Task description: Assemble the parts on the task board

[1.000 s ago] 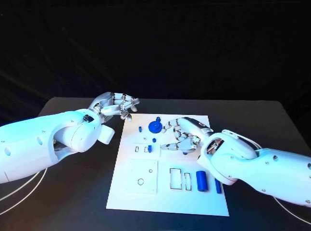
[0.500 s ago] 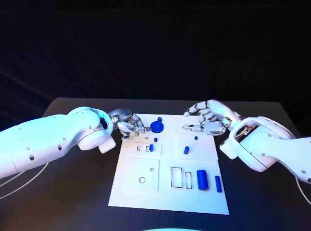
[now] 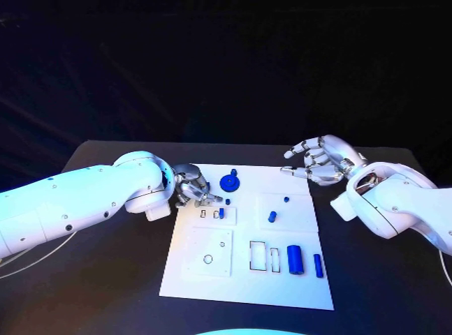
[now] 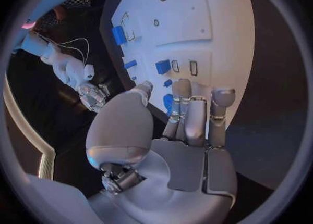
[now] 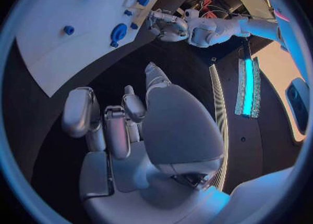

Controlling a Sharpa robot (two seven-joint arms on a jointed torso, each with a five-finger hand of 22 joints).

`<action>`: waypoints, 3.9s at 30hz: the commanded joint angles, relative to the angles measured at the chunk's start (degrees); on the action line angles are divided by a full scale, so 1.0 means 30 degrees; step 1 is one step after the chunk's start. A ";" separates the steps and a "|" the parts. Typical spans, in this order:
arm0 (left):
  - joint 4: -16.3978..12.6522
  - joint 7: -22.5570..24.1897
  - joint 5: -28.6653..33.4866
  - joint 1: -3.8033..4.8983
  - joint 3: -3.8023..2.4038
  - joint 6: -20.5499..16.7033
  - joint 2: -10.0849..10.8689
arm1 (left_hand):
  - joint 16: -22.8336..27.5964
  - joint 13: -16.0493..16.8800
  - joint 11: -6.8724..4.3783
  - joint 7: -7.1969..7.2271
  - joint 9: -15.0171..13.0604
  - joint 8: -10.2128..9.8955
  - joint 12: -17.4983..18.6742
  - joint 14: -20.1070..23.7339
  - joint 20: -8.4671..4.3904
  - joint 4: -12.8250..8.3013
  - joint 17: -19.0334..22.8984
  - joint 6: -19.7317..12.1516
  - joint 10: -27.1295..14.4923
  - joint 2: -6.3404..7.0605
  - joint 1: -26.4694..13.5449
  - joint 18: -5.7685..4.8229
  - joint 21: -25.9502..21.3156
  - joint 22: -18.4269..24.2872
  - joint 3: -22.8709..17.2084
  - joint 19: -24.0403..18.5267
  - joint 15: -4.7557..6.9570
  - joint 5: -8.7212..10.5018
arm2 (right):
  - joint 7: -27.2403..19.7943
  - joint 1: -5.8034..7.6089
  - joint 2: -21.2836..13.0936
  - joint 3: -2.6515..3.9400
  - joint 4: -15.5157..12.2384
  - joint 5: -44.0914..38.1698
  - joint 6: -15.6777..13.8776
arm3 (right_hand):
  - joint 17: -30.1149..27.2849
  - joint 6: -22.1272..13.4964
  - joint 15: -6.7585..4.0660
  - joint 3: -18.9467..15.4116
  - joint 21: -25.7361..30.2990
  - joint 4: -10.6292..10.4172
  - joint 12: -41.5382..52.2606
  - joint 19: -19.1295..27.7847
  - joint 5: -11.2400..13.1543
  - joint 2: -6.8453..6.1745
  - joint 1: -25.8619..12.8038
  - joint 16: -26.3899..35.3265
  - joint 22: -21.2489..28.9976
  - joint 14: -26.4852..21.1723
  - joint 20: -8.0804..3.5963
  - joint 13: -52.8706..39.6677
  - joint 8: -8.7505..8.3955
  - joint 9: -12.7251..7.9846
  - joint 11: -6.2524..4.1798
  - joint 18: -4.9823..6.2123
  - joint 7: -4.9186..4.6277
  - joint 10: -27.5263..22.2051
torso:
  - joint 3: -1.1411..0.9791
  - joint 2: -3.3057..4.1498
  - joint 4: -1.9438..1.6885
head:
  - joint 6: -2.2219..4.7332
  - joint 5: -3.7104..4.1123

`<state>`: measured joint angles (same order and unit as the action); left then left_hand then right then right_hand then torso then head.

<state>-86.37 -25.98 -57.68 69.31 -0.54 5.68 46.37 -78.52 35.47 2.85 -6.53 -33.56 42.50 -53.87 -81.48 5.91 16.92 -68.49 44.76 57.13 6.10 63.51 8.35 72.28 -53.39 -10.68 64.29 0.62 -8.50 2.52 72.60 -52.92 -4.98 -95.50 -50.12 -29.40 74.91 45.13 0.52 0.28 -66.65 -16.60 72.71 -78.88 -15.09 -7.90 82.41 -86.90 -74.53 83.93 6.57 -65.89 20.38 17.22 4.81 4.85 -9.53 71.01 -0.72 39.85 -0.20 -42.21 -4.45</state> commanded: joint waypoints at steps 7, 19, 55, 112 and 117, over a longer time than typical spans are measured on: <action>0.0179 -0.0935 -0.1261 0.0142 0.0206 0.1451 -0.0555 | -0.0030 0.0039 -0.0145 0.0052 -0.0075 0.0130 -0.0104 -0.0047 -0.0152 0.0002 -0.0035 -0.0127 0.0075 -0.0135 -0.0157 -0.0342 0.0162 -0.0128 0.0092 0.0055 0.0128 0.0104 | -0.0315 0.0048 0.0087 0.0013 0.0233 0.1023 -0.0596 | 0.2260 0.0155 -0.0018 0.0077 0.0157 -0.0044 -0.0109 0.0162 -0.0179 0.0088 -0.0129 0.0118 0.0044 0.1357 -0.0037 0.0078 0.0098 -0.0036 -0.0023 0.0129 -0.0002 -0.0155 | 0.0017 0.0011 -0.0001 | -0.0066 -0.0002; 0.0248 -0.0947 -0.0955 0.0333 0.0402 0.1672 -0.0836 | -0.0022 0.0055 -0.0162 0.0069 -0.0117 0.0154 -0.0137 -0.0043 -0.0155 -0.0004 -0.0014 -0.0112 0.0093 -0.0242 -0.0146 -0.0361 0.0212 -0.0226 0.0087 0.0120 0.0139 0.0062 | -0.0170 0.0063 0.0230 0.0013 0.0415 0.1057 -0.0625 | 0.2221 0.0159 -0.0019 0.0087 0.0178 -0.0046 -0.0108 0.0170 -0.0217 0.0114 -0.0150 0.0137 0.0054 0.1347 -0.0039 0.0073 0.0099 -0.0039 -0.0024 0.0133 0.0000 -0.0148 | 0.0029 0.0030 -0.0003 | -0.0124 0.0074; 0.0575 -0.0920 -0.0356 0.0347 0.0594 0.1974 -0.1647 | -0.0070 0.0108 -0.0250 0.0164 -0.0276 0.0205 -0.0264 -0.0094 -0.0189 -0.0016 -0.0078 -0.0031 0.0181 -0.0709 0.0103 -0.0425 0.0428 -0.0593 -0.0040 0.0359 0.0213 -0.0108 | 0.0063 0.0065 0.0440 0.0011 0.0602 0.1060 -0.0535 | 0.2174 0.0182 -0.0030 0.0140 0.0303 -0.0039 -0.0115 0.0220 -0.0334 0.0215 -0.0190 0.0166 0.0122 0.1335 -0.0047 0.0086 0.0105 -0.0049 -0.0037 0.0157 0.0011 -0.0131 | 0.0031 0.0028 -0.0034 | -0.0410 0.0369; 0.0114 -0.0560 0.0858 0.0334 0.0657 -0.0564 -0.0972 | -0.1131 0.1735 -0.1071 0.0925 -0.3658 0.0572 -0.1073 -0.1277 -0.0950 -0.2536 -0.1810 0.1026 0.2829 0.2090 0.3155 -0.0974 0.2296 -0.3770 -1.3104 0.2420 0.0993 -0.0292 | 0.0189 0.0027 0.0559 -0.0008 0.0931 0.1076 -0.0325 | 0.2096 0.0257 -0.0049 0.0217 0.0565 -0.0039 0.0022 0.0333 -0.0585 0.0384 -0.0356 0.0214 0.0263 0.1317 -0.0062 -0.0074 0.0132 -0.0063 -0.0061 0.0206 0.0036 0.0056 | 0.0022 -0.0021 -0.0083 | -0.0553 0.0322; -0.0045 -0.0727 -0.0092 0.0329 0.0665 -0.0381 -0.0867 | -0.1209 0.1848 -0.1103 0.0948 -0.3840 0.0572 -0.1103 -0.1359 -0.0985 -0.2972 -0.1964 0.1161 0.3006 0.2252 0.2735 -0.0994 0.2379 -0.3903 -1.3711 0.2506 0.1026 -0.0387 | 0.0204 0.0018 0.0563 -0.0016 0.0969 0.1082 -0.0311 | 0.2096 0.0257 -0.0049 0.0217 0.0565 -0.0039 0.0022 0.0333 -0.0585 0.0384 -0.0356 0.0214 0.0263 0.1317 -0.0062 -0.0074 0.0132 -0.0063 -0.0061 0.0206 0.0036 0.0056 | 0.0015 -0.0013 -0.0084 | -0.0609 0.0278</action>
<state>-86.24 -28.28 -55.46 70.29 1.45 5.10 43.78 -82.01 40.95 -0.44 -3.95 -36.50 44.51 -57.01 -83.85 2.96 18.35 -74.34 47.60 65.80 13.03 72.08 5.67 79.16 -65.05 -41.36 71.57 3.39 -9.32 3.23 72.70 -51.23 -5.04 -92.61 -46.87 -30.93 74.91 45.50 0.52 0.59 -65.29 -16.60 72.71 -78.26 -16.55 -7.15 81.66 -86.45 -73.80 83.93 6.36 -66.08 20.39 17.12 4.82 4.84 -9.56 71.04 -0.66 39.77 -0.42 -43.97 -3.57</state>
